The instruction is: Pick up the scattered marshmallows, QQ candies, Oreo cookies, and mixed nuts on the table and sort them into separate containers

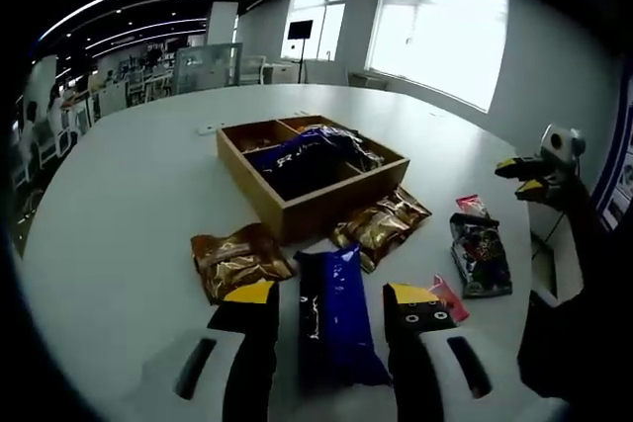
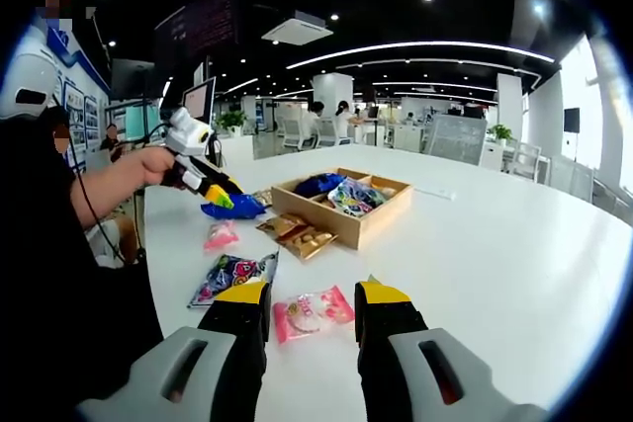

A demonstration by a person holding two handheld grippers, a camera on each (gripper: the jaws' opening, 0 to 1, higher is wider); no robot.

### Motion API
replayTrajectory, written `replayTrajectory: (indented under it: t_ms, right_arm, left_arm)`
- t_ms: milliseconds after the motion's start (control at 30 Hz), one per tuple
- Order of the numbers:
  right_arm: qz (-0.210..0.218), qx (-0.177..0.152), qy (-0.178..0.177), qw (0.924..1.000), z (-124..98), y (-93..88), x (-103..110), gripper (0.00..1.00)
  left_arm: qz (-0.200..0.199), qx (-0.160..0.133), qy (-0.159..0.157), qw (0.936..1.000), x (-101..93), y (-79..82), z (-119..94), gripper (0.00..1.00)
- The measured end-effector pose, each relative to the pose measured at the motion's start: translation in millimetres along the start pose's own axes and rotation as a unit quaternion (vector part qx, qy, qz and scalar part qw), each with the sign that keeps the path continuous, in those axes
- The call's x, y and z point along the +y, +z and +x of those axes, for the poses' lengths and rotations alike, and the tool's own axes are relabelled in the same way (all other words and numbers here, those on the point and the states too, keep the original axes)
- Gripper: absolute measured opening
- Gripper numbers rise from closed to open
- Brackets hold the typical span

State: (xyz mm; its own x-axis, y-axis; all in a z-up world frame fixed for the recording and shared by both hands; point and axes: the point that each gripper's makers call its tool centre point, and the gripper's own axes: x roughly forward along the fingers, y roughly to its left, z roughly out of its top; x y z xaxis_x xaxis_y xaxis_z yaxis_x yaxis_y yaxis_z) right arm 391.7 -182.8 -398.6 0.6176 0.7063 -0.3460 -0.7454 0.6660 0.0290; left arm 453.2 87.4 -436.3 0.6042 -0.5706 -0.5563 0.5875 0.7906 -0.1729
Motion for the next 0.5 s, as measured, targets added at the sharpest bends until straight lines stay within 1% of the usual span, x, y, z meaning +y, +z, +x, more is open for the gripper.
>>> replayTrajectory:
  t_ms: [500]
  right_arm:
    - [0.004, 0.000, 0.000, 1.0000, 0, -3.3, -1, 0.30]
  left_arm:
    - [0.006, 0.024, 0.004, 0.9997, -2.2, -9.0, 16, 0.47]
